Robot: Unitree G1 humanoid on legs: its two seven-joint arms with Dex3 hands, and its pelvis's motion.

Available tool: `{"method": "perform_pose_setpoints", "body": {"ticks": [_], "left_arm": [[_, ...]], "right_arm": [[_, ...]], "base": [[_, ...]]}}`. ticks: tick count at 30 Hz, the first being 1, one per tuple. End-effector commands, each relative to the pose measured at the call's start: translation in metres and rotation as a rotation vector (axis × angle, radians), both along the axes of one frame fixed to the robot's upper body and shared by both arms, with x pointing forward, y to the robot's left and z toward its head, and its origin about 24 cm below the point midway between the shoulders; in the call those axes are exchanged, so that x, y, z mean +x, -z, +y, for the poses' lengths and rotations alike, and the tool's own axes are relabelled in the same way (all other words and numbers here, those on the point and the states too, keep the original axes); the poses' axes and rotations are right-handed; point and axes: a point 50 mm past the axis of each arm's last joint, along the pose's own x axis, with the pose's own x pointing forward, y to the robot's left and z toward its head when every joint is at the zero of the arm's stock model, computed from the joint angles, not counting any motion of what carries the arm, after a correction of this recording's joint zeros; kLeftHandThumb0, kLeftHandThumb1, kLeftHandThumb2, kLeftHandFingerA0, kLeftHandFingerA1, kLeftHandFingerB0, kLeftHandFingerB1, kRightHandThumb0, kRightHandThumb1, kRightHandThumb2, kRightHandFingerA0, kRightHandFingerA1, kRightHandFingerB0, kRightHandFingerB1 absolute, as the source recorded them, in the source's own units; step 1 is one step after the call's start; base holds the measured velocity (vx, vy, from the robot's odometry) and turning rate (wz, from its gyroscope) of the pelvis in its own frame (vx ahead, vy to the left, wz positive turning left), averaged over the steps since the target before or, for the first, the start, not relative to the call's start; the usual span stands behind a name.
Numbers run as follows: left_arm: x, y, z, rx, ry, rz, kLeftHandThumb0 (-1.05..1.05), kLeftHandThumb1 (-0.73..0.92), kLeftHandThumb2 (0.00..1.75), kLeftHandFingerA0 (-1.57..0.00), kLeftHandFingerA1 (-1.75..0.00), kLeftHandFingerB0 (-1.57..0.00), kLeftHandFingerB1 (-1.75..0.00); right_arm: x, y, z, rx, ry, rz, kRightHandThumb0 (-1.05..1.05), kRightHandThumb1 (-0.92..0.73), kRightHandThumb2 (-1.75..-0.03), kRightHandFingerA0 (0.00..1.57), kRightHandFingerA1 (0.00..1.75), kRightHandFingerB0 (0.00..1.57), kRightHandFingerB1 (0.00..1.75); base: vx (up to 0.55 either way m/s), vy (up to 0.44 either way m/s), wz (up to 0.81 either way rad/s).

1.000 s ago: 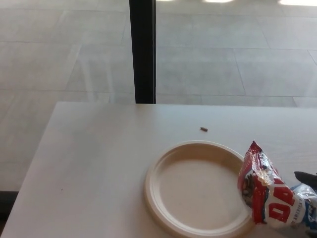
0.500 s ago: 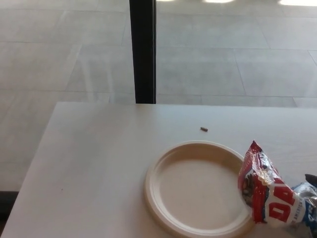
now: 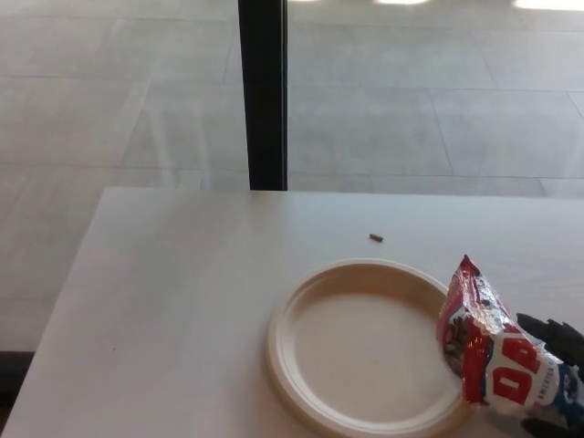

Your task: The robot uses its right hand to pick up a bag of sunflower seeds kept in the middle of the desk and tilts it over a plate kept next to it to pour out a few seeds and then puts the bag of seeds back on the desk

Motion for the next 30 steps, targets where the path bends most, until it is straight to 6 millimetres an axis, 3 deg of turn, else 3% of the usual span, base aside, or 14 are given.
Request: {"method": "perform_pose_setpoints", "body": {"ticks": [1, 6, 9, 10, 14, 15, 16, 17, 18, 21, 25, 26, 27, 30], "left_arm": [[0.000, -0.005, 0.005, 0.027, 0.015, -0.016, -0.68, 0.74, 0.62, -0.42, -0.58, -0.48, -0.42], [0.001, -0.005, 0.006, 0.031, 0.022, -0.002, -0.67, 0.75, 0.63, -0.42, -0.58, -0.48, -0.40], [0.001, -0.005, 0.005, 0.025, 0.017, -0.009, -0.68, 0.74, 0.63, -0.43, -0.59, -0.47, -0.41], [0.001, -0.004, 0.005, 0.029, 0.024, -0.001, -0.68, 0.74, 0.63, -0.44, -0.58, -0.46, -0.40], [0.000, -0.004, 0.005, 0.024, 0.008, -0.004, -0.66, 0.74, 0.62, -0.46, -0.63, -0.48, -0.42], [-0.001, -0.003, 0.004, 0.019, -0.004, -0.004, -0.65, 0.74, 0.62, -0.46, -0.63, -0.50, -0.42], [-0.001, -0.003, 0.004, 0.020, -0.004, -0.003, -0.65, 0.74, 0.62, -0.46, -0.63, -0.49, -0.42], [-0.001, -0.003, 0.003, 0.024, 0.006, 0.001, -0.67, 0.74, 0.62, -0.45, -0.63, -0.49, -0.43], [-0.001, -0.003, 0.003, 0.027, 0.021, 0.005, -0.69, 0.71, 0.62, -0.44, -0.62, -0.48, -0.43], [-0.001, -0.003, 0.003, 0.029, 0.042, 0.011, -0.69, 0.73, 0.62, -0.42, -0.61, -0.46, -0.43], [-0.002, -0.001, 0.001, 0.024, 0.045, 0.014, -0.67, 0.74, 0.63, -0.43, -0.60, -0.47, -0.42], [-0.002, -0.001, 0.001, 0.024, 0.048, 0.012, -0.67, 0.74, 0.63, -0.43, -0.60, -0.47, -0.42], [-0.002, -0.001, 0.001, 0.029, 0.042, 0.017, -0.67, 0.73, 0.62, -0.43, -0.58, -0.48, -0.40], [-0.003, -0.001, 0.000, 0.033, 0.054, 0.016, -0.68, 0.74, 0.63, -0.42, -0.57, -0.48, -0.41]], "right_arm": [[-0.004, 0.009, -0.006, -0.125, 0.003, 0.052, -0.83, -0.48, -0.83, 0.00, 0.05, 0.00, 0.09], [-0.009, 0.018, -0.024, -0.222, 0.086, 0.093, -0.82, -0.47, -0.83, 0.00, 0.11, 0.00, 0.14], [-0.010, 0.022, -0.034, -0.245, 0.181, 0.098, -0.56, -0.33, -0.74, 0.00, 0.27, 0.00, 0.30], [-0.011, 0.024, -0.039, -0.285, 0.235, 0.083, -0.47, -0.48, -0.74, 0.00, 0.24, 0.02, 0.29], [-0.009, 0.024, -0.043, -0.276, 0.311, 0.076, -0.36, -0.59, -0.72, 0.02, 0.37, 0.07, 0.33], [-0.010, 0.024, -0.044, -0.268, 0.309, 0.053, -0.23, -0.48, -0.93, 0.02, 0.56, 0.02, 0.46], [-0.010, 0.024, -0.045, -0.256, 0.310, 0.041, -0.23, -0.77, -0.59, 0.18, 1.15, 0.14, 0.29], [-0.010, 0.024, -0.046, -0.257, 0.299, 0.021, -0.37, -0.80, -0.84, 0.56, 1.24, 0.15, 0.37], [-0.010, 0.024, -0.045, -0.251, 0.288, -0.011, -0.31, -0.90, -0.68, 0.82, 1.10, 0.23, 0.29], [-0.009, 0.024, -0.043, -0.246, 0.294, -0.038, -0.32, -0.92, -0.68, 0.90, 1.05, 0.25, 0.31], [-0.008, 0.022, -0.033, -0.291, 0.245, -0.112, -0.28, -0.91, -0.72, 0.68, 1.72, 0.55, 0.58], [-0.007, 0.024, -0.030, -0.281, 0.240, -0.127, -0.28, -0.91, -0.72, 0.68, 1.72, 0.55, 0.58], [-0.007, 0.024, -0.027, -0.275, 0.225, -0.142, -0.28, -0.88, -0.77, 0.76, 1.75, 0.70, 0.80], [-0.005, 0.025, -0.026, -0.273, 0.214, -0.140, -0.28, -0.82, -0.85, 0.84, 1.74, 0.85, 0.86]], "base": [[0.00, 0.000, 0.00], [0.00, 0.000, 0.00], [0.00, 0.000, 0.00], [0.00, 0.000, 0.00], [0.00, 0.000, 0.00], [0.00, 0.000, 0.00], [0.00, 0.000, 0.00], [0.00, 0.000, 0.00], [0.00, 0.000, 0.00], [0.00, 0.000, 0.00], [0.00, 0.000, 0.00], [0.00, 0.000, 0.00], [0.00, 0.000, 0.00], [0.00, 0.000, 0.00]]}}
